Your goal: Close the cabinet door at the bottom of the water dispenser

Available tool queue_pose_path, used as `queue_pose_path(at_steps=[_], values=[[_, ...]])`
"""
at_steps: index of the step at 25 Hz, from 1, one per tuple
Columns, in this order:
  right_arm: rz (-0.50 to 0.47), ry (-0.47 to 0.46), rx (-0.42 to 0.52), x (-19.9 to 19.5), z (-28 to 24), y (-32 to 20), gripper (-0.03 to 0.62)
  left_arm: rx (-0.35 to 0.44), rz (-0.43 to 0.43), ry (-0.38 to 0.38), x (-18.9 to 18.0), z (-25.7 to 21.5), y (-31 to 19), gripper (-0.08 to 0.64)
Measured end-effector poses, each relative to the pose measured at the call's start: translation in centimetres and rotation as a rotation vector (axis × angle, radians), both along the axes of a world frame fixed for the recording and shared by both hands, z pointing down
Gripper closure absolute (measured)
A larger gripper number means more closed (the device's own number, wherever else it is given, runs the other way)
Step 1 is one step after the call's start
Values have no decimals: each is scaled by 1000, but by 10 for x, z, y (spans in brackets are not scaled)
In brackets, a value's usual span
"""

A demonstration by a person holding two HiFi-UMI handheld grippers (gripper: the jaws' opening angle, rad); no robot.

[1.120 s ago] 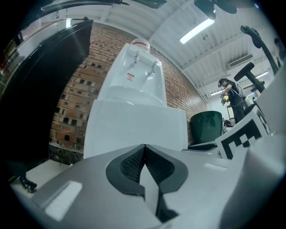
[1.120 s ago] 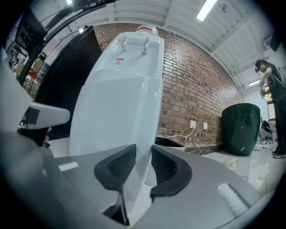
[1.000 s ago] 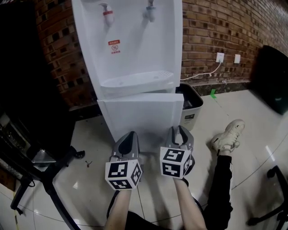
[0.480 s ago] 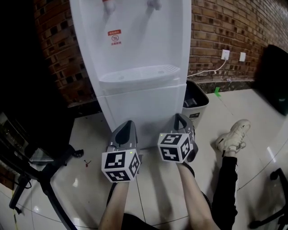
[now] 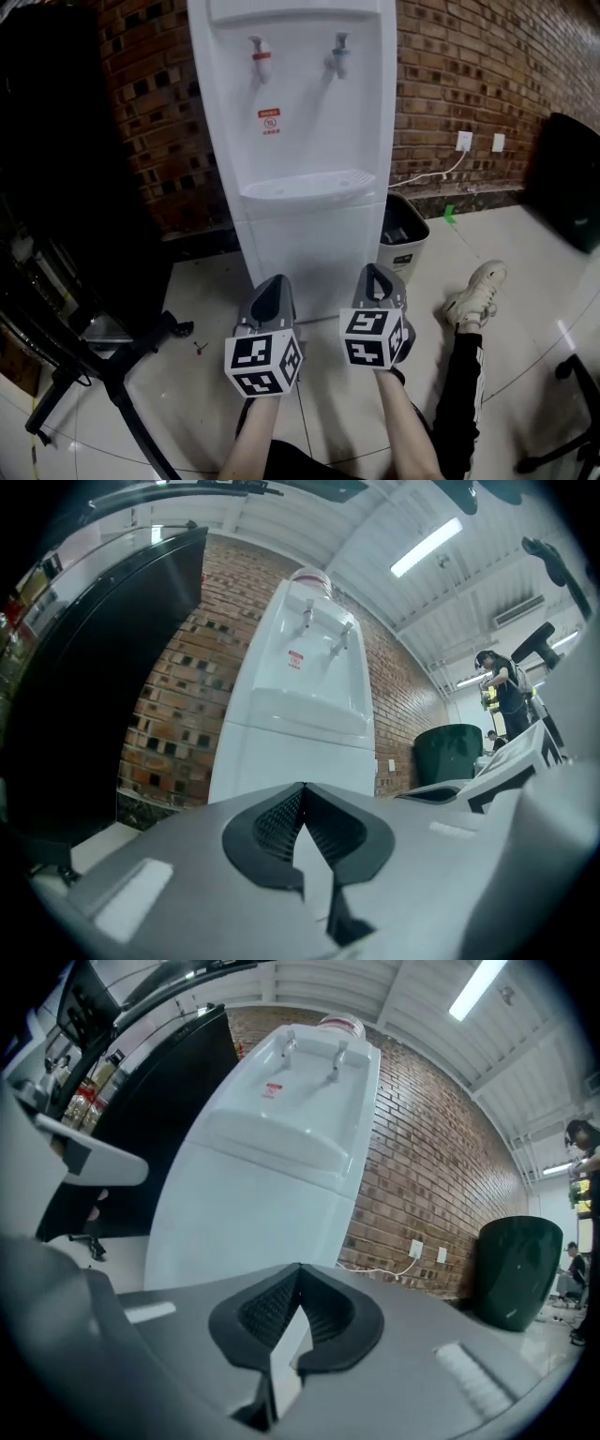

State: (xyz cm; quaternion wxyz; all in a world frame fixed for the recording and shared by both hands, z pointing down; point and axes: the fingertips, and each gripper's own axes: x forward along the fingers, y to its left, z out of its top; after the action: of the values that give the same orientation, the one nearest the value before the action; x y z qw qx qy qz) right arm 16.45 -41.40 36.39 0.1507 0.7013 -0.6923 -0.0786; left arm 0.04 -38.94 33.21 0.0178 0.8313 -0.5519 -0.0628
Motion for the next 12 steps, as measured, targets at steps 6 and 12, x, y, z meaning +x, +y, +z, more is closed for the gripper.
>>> queue_pose_path(at_steps=[6,12], values=[[-210,-190,121,-45,-55,106,588,69,41,107,-17,-50,98,545],[-209,-120,164,-91,-49,202,588,-11,51,29,-18,-21,172,543]])
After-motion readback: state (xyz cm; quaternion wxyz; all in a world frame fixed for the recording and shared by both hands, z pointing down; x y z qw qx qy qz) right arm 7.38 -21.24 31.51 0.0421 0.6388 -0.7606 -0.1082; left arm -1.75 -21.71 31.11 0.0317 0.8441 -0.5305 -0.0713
